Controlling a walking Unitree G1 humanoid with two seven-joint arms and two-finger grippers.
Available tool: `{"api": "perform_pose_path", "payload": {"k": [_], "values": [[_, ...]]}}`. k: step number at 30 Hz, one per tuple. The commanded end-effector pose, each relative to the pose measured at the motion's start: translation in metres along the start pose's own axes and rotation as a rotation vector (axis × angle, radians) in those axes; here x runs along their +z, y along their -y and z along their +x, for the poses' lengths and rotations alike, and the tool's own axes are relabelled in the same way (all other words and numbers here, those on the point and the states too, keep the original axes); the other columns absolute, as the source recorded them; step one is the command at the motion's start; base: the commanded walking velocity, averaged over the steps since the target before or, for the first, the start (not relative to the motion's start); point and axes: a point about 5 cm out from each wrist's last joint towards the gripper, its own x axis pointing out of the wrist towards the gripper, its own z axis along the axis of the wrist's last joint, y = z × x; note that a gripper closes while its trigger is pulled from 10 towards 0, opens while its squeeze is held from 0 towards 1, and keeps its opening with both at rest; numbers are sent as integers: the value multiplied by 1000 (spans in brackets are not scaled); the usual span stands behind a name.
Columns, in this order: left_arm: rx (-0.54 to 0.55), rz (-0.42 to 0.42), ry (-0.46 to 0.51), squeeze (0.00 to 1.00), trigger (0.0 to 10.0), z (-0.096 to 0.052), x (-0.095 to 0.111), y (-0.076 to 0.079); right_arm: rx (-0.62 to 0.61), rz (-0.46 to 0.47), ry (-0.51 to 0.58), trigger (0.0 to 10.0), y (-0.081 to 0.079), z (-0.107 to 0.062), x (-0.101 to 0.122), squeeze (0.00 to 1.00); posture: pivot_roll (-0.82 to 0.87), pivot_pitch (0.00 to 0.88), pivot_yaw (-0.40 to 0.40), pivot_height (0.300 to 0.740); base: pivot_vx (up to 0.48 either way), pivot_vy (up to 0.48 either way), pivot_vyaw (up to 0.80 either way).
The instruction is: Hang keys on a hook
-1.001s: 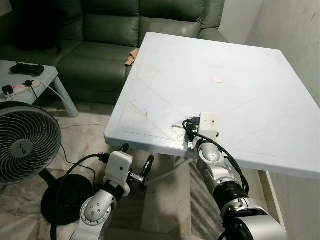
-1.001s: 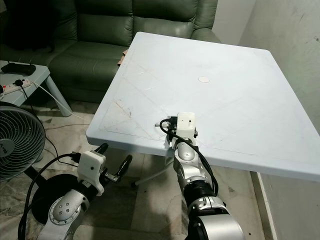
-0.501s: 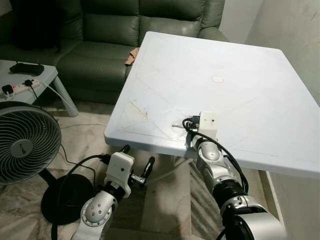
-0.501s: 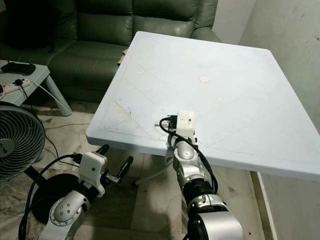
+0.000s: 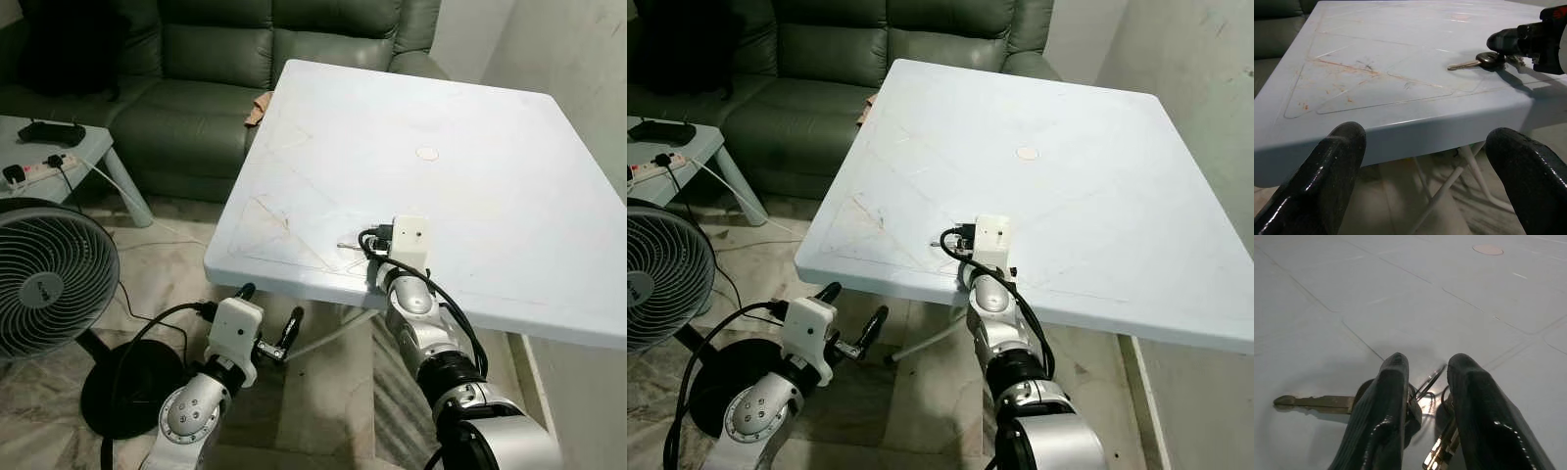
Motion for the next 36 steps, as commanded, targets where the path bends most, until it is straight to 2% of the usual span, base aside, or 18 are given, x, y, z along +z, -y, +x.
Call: {"api": "perform_pose_path", "payload": {"k": [1,2,3,4,7,8,9,26,36], "values": [[-1,11,-6,0,10000,-1,1,0,8,-1,10,10000,-1,2,4,0,63,103,-47,740,0,0,0],[-1,12,-6,0,10000,-1,0,0,33,32,-16,10000,-2,2,2,0,63,103,-47,740,0,0,0],[-1,12,-7,0,10000,-1,0,0,29,39,-20,10000,-2,2,2,902,64,100,-45,740,0,0,0],[-1,12,-7,0,10000,-1,0,0,17,32,-9,10000,-1,2,2,1000,64,100,-45,740,0,0,0],[-1,12,-8,0,10000,-1,0,0,15,16,18,10000,0,2,5,1000,62,99,-45,740,0,0,0],[-2,11,-9,0,10000,-1,0,0,17,14,23,10000,0,2,5,643,61,98,-45,740,0,0,0],[-3,12,-9,0,10000,-1,0,0,18,14,23,10000,0,2,5,0,61,98,-45,740,0,0,0],[-19,16,-8,0,10000,2,-1,2,32,5,19,10000,19,-3,-3,0,45,74,-38,740,0,0,0],[-30,18,-5,0,10000,4,0,3,83,6,21,10000,16,-8,-6,0,38,68,-35,740,0,0,0]]}}
